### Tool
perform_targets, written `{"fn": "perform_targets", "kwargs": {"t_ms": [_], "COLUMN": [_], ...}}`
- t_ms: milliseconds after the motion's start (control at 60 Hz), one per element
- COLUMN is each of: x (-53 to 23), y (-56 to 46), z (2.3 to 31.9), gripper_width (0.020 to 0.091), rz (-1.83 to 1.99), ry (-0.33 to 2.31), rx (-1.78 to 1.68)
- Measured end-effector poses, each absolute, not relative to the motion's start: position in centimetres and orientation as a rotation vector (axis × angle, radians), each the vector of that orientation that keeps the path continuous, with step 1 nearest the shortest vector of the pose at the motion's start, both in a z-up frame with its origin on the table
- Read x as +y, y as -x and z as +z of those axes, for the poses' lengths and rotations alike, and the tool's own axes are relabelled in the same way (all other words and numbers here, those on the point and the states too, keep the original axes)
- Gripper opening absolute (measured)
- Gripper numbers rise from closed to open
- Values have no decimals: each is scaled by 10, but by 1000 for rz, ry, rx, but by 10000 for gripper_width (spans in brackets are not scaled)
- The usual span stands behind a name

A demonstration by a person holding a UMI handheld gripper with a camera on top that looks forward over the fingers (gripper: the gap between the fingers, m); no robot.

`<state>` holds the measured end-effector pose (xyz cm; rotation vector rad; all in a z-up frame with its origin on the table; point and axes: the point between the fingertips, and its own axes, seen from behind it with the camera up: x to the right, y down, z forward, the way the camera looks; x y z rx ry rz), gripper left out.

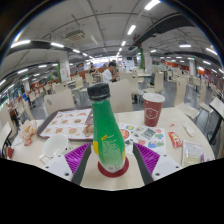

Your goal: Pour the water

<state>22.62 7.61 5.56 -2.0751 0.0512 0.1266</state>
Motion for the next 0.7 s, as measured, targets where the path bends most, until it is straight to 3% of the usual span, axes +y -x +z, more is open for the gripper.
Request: {"fn": "perform_targets", "kwargs": {"t_ms": [333, 700], "x": [-53, -127], "y": [-170, 74], "z": [121, 185], "gripper_width": [853, 850], "rz": [-84, 99], "ry": [2284, 2307], "rx": [26, -112]}}
